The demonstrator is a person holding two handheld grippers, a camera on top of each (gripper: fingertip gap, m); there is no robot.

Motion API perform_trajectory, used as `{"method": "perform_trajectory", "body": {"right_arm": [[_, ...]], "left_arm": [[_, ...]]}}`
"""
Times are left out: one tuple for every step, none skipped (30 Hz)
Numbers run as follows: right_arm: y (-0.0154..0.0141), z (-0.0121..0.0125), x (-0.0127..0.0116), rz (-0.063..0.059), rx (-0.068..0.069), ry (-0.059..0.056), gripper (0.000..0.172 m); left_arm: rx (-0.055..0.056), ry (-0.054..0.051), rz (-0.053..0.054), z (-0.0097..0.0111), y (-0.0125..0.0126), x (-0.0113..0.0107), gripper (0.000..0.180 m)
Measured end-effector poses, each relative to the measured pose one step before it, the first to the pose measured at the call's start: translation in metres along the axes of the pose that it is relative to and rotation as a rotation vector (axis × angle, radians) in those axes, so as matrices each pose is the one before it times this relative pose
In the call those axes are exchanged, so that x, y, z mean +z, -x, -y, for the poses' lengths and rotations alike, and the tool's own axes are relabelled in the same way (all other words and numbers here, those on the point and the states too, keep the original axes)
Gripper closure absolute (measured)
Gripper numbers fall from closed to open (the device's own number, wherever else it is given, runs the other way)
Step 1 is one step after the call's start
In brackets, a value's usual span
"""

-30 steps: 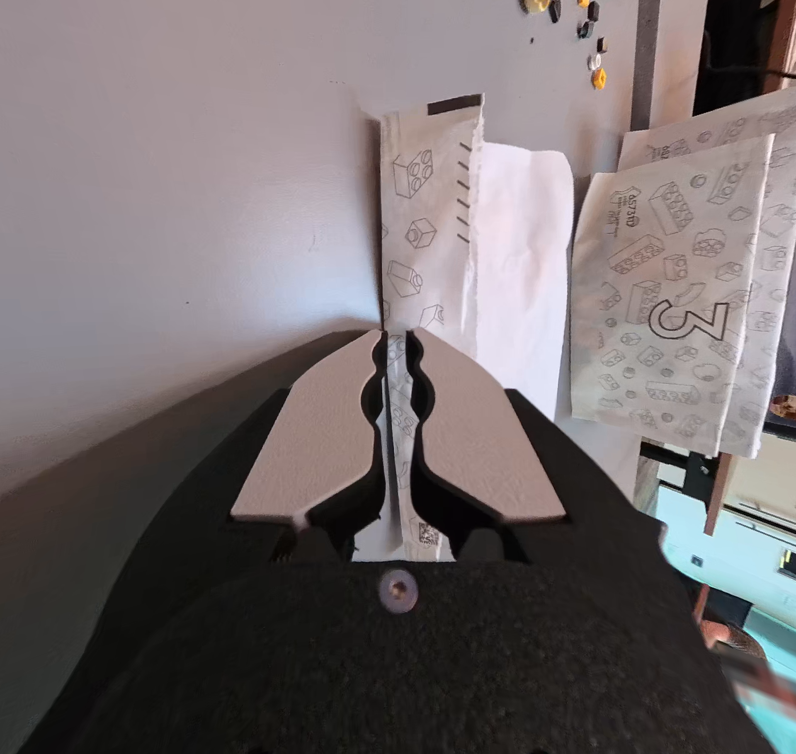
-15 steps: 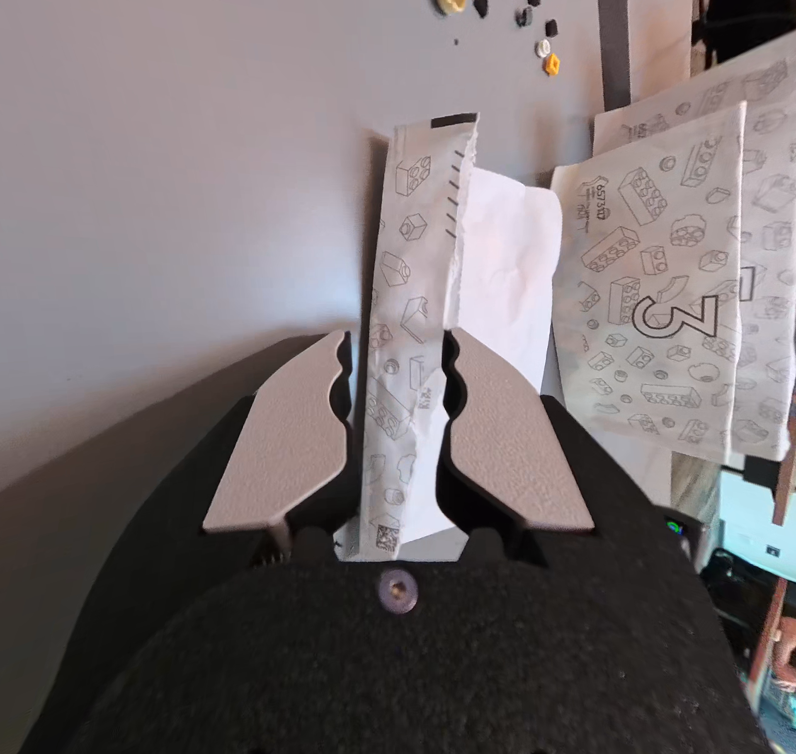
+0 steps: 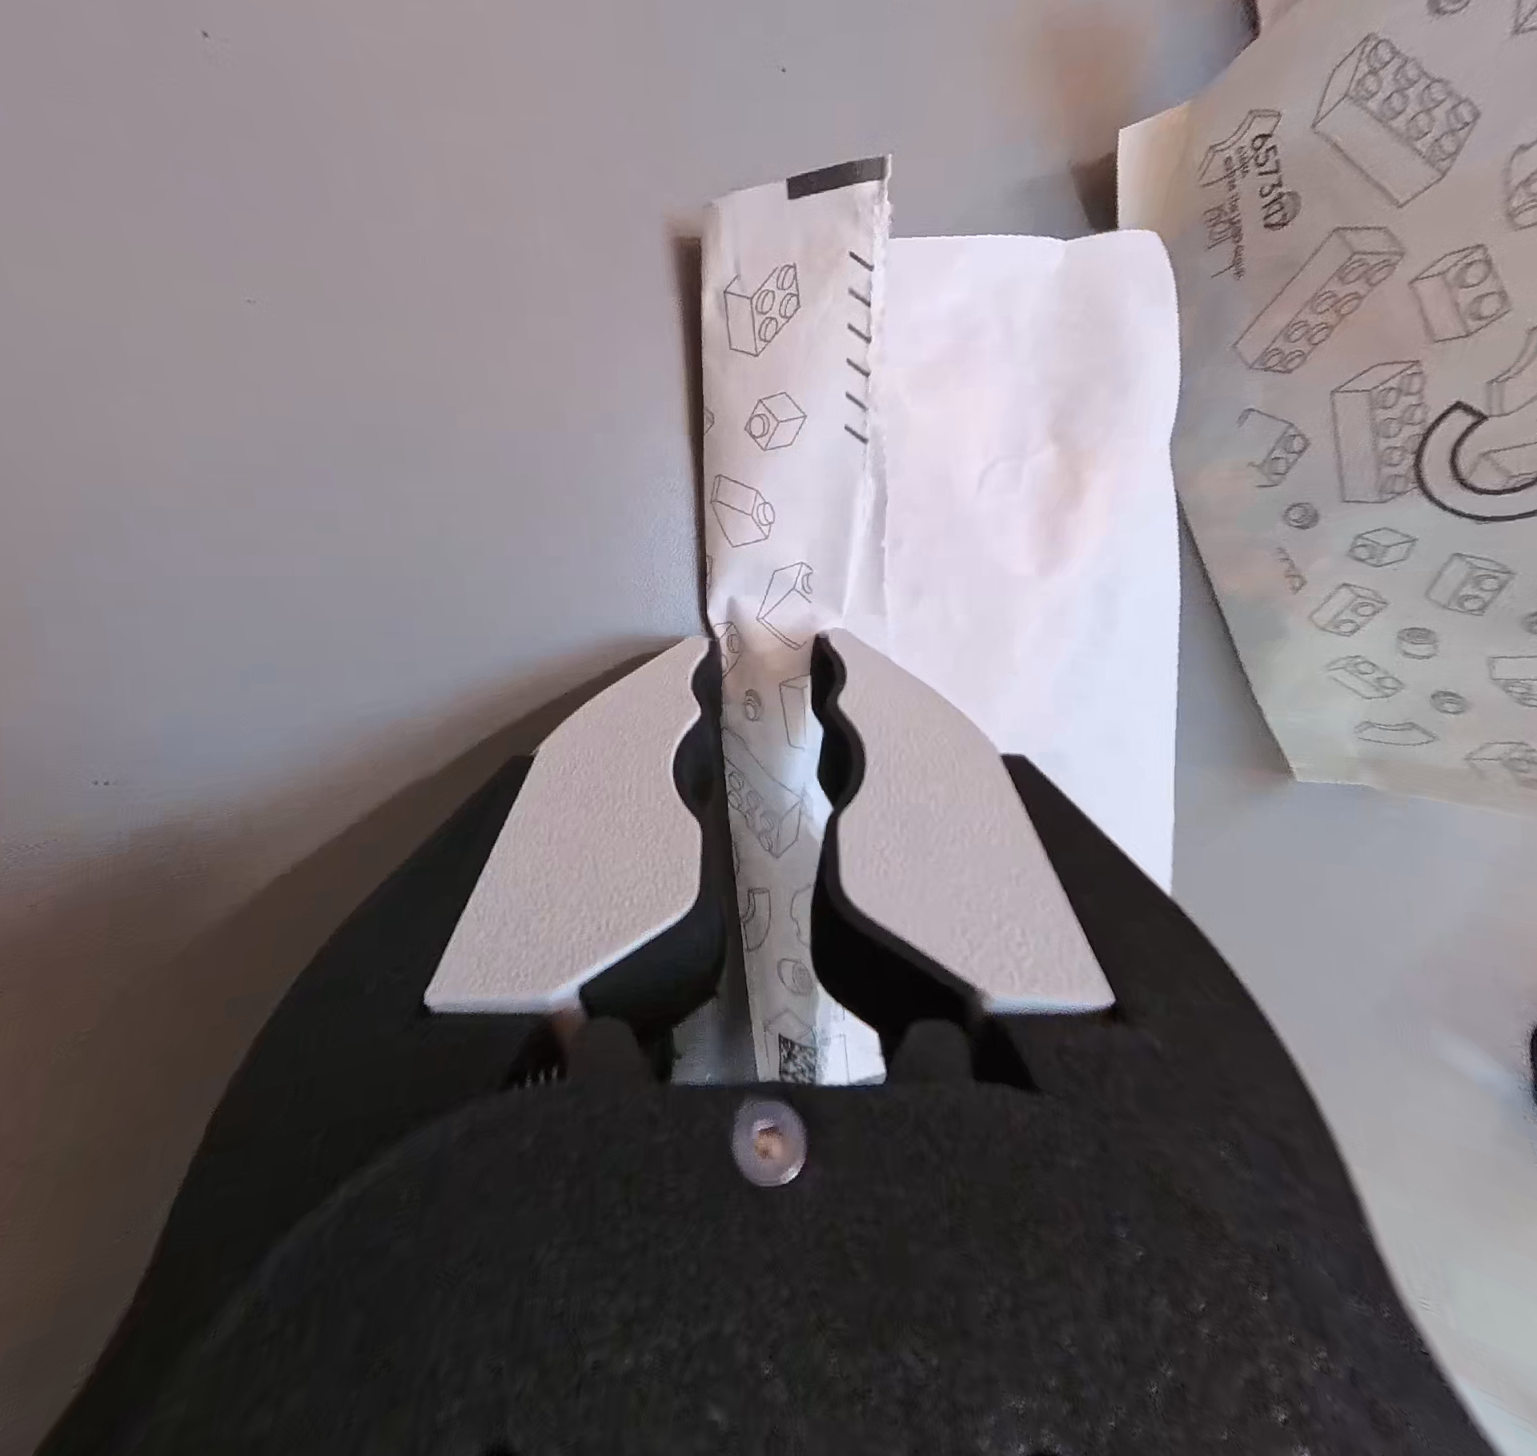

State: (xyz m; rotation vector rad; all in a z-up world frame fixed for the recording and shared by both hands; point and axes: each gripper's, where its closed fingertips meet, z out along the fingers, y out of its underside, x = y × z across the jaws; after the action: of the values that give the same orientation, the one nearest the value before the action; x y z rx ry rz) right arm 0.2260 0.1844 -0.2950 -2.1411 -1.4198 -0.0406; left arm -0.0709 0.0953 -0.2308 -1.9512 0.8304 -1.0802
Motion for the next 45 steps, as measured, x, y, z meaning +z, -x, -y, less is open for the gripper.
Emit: {"method": "perform_trajectory", "body": {"right_arm": [[0.00147, -0.00150, 0.00080, 0.0228, 0.0086, 0.0052, 0.160], [-0.00044, -0.00065, 0.00092, 0.0029, 0.0054, -0.0006, 0.164], [0.00052, -0.00013, 0.00025, 0.0071, -0.0029, -0.0021, 0.166], [0.00008, -0.00012, -0.00006, 0.0049, -0.0021, 0.0031, 0.167], [0.00002, -0.00039, -0.00016, 0.0029, -0.0066, 0.0071, 0.167], [0.00017, -0.00052, -0.00030, 0.0028, -0.0124, 0.0056, 0.168], [-0.00007, -0.00061, -0.00092, 0.0046, -0.0137, 0.0065, 0.168], [-0.00064, -0.00001, -0.00217, 0.0048, -0.0148, 0.0037, 0.168], [-0.00141, 0.00147, -0.00402, 0.0051, -0.0156, -0.0039, 0.168], [-0.00174, 0.00223, -0.00565, 0.0101, -0.0158, -0.0035, 0.168], [-0.00229, 0.00187, -0.00681, 0.0143, -0.0164, 0.0032, 0.169], [-0.00246, 0.00221, -0.00768, 0.0164, -0.0212, 0.0048, 0.169], [-0.00407, 0.00319, -0.00827, 0.0088, -0.0236, -0.0006, 0.169], [-0.00495, 0.00340, -0.00837, 0.0066, -0.0266, -0.0022, 0.169], [-0.00491, 0.00258, -0.00784, 0.0139, -0.0256, 0.0052, 0.169], [-0.00592, 0.00244, -0.00686, 0.0118, -0.0183, 0.0065, 0.169], [-0.00677, 0.00231, -0.00571, 0.0125, -0.0169, 0.0060, 0.169], [-0.00540, 0.00194, -0.00432, 0.0258, -0.0156, 0.0056, 0.169], [-0.00595, 0.00155, -0.00289, 0.0273, -0.0093, 0.0069, 0.169], [-0.00640, 0.00062, -0.00156, 0.0274, -0.0065, 0.0122, 0.169], [-0.00724, -0.00011, -0.00075, 0.0235, -0.0042, 0.0157, 0.169], [-0.00876, 0.00051, -0.00034, 0.0123, -0.0026, 0.0095, 0.168], [-0.00842, 0.00079, 0.00011, 0.0139, 0.0005, 0.0044, 0.168], [-0.00780, -0.00065, 0.00062, 0.0165, 0.0057, 0.0130, 0.168], [-0.00800, -0.00182, 0.00086, 0.0125, 0.0085, 0.0199, 0.168], [-0.00810, -0.00098, 0.00032, 0.0088, 0.0093, 0.0126, 0.167], [-0.00871, 0.00093, -0.00095, 0.0009, 0.0131, -0.0016, 0.166], [-0.00877, 0.00066, -0.00135, -0.0050, 0.0119, 0.0008, 0.166], [-0.00921, -0.00070, -0.00055, -0.0148, 0.0076, 0.0105, 0.165], [-0.00868, -0.00034, 0.00026, -0.0189, 0.0088, 0.0068, 0.162], [-0.00609, 0.00073, 0.00062, -0.0097, 0.0124, -0.0019, 0.159], [-0.00393, 0.00057, 0.00072, -0.0066, 0.0109, -0.0016, 0.158], [-0.00338, 0.00051, 0.00040, -0.0163, 0.0037, -0.0011, 0.155], [-0.00164, 0.00079, 0.00017, -0.0169, -0.0030, -0.0062, 0.154], [-0.00051, 0.00073, 0.00000, -0.0146, -0.0032, -0.0098, 0.152], [-0.00066, 0.00019, -0.00025, -0.0179, 0.0003, -0.0079, 0.151], [-0.00052, -0.00010, -0.00049, -0.0193, 0.0002, -0.0069, 0.148], [-0.00007, -0.00012, -0.00086, -0.0197, -0.0031, -0.0067, 0.144], [0.00067, -0.00007, -0.00077, -0.0180, -0.0052, -0.0068, 0.140], [0.00041, -0.00050, -0.00040, -0.0240, -0.0081, -0.0019, 0.136], [-0.00002, -0.00129, 0.00018, -0.0322, -0.0175, 0.0051, 0.134], [-0.00062, -0.00066, 0.00012, -0.0432, -0.0273, 0.0036, 0.133], [-0.00133, 0.00179, -0.00075, -0.0529, -0.0300, -0.0123, 0.133], [0.00143, 0.00297, -0.00092, -0.0356, -0.0265, -0.0197, 0.132], [0.00247, 0.00162, -0.00044, -0.0287, -0.0228, -0.0077, 0.132]], "left_arm": [[0.0011, -0.0006, -0.0012, 0.00028, -0.00052, -0.00010, 0.158], [0.0018, 0.0000, -0.0006, 0.00014, -0.00040, -0.00002, 0.158], [0.0020, 0.0004, 0.0000, -0.00007, -0.00030, -0.00013, 0.158], [0.0013, -0.0006, 0.0003, 0.00004, -0.00027, -0.00015, 0.158], [-0.0003, -0.0009, 0.0000, 0.00002, -0.00002, -0.00015, 0.158], [-0.0013, -0.0007, -0.0003, 0.00003, 0.00000, -0.00022, 0.158], [-0.0014, -0.0009, -0.0002, 0.00008, 0.00021, -0.00011, 0.158], [-0.0016, -0.0006, -0.0003, -0.00008, 0.00010, -0.00003, 0.158], [-0.0014, 0.0002, -0.0005, -0.00013, 0.00020, 0.00018, 0.158], [-0.0016, 0.0019, -0.0004, -0.00046, 0.00015, 0.00040, 0.158], [-0.0020, 0.0033, -0.0008, -0.00077, 0.00031, 0.00055, 0.158], [-0.0017, 0.0039, -0.0013, -0.00084, 0.00006, 0.00075, 0.158], [-0.0003, 0.0044, -0.0009, -0.00086, 0.00004, 0.00073, 0.158], [0.0008, 0.0040, 0.0001, -0.00081, 0.00001, 0.00076, 0.158], [0.0003, 0.0037, 0.0001, -0.00066, 0.00010, 0.00060, 0.158], [-0.0004, 0.0033, -0.0005, -0.00071, 0.00006, 0.00057, 0.159], [-0.0008, 0.0028, -0.0002, -0.00060, 0.00011, 0.00040, 0.159], [-0.0014, 0.0026, 0.0000, -0.00060, 0.00022, 0.00048, 0.159], [-0.0018, 0.0020, -0.0002, -0.00054, 0.00020, 0.00043, 0.159], [-0.0021, 0.0019, 0.0000, -0.00051, 0.00037, 0.00030, 0.159], [-0.0021, 0.0012, 0.0003, -0.00033, 0.00038, 0.00031, 0.159], [-0.0020, 0.0005, 0.0010, -0.00021, 0.00048, -0.00010, 0.159], [-0.0026, 0.0001, 0.0013, -0.00021, 0.00065, -0.00009, 0.159], [-0.0035, -0.0012, 0.0006, -0.00012, 0.00067, -0.00035, 0.159], [-0.0050, -0.0017, -0.0003, 0.00009, 0.00072, -0.00032, 0.159], [-0.0064, -0.0019, -0.0013, 0.00011, 0.00086, -0.00023, 0.159], [-0.0079, -0.0016, -0.0023, 0.00001, 0.00091, -0.00021, 0.159], [-0.0085, -0.0005, -0.0038, -0.00009, 0.00067, 0.00004, 0.159], [-0.0078, 0.0004, -0.0041, -0.00027, 0.00052, 0.00024, 0.159], [-0.0065, 0.0020, -0.0032, -0.00034, 0.00055, 0.00035, 0.159], [-0.0044, 0.0024, -0.0027, -0.00049, 0.00033, 0.00035, 0.159], [-0.0018, 0.0019, -0.0020, -0.00038, -0.00002, 0.00018, 0.159], [-0.0004, 0.0012, -0.0011, -0.00026, 0.00000, 0.00002, 0.159], [-0.0002, -0.0007, -0.0013, 0.00005, -0.00010, -0.00013, 0.159], [-0.0011, -0.0005, -0.0010, 0.00009, -0.00005, -0.00011, 0.159], [-0.0017, -0.0005, -0.0017, -0.00007, -0.00008, -0.00004, 0.159], [-0.0017, 0.0004, -0.0019, -0.00004, -0.00004, 0.00012, 0.159], [-0.0003, 0.0018, -0.0013, -0.00030, -0.00010, 0.00015, 0.159], [0.0019, 0.0021, -0.0005, -0.00029, -0.00029, 0.00025, 0.159], [0.0028, 0.0023, 0.0005, -0.00029, -0.00027, 0.00025, 0.159], [0.0029, 0.0020, 0.0004, -0.00024, -0.00027, 0.00028, 0.158], [0.0023, 0.0012, 0.0008, -0.00019, -0.00014, 0.00007, 0.158], [0.0019, 0.0004, 0.0008, -0.00010, -0.00013, 0.00004, 0.158], [0.0013, -0.0008, 0.0005, 0.00017, -0.00022, -0.00014, 0.158], [0.0009, -0.0010, 0.0008, 0.00022, 0.00004, -0.00012, 0.159]]}}
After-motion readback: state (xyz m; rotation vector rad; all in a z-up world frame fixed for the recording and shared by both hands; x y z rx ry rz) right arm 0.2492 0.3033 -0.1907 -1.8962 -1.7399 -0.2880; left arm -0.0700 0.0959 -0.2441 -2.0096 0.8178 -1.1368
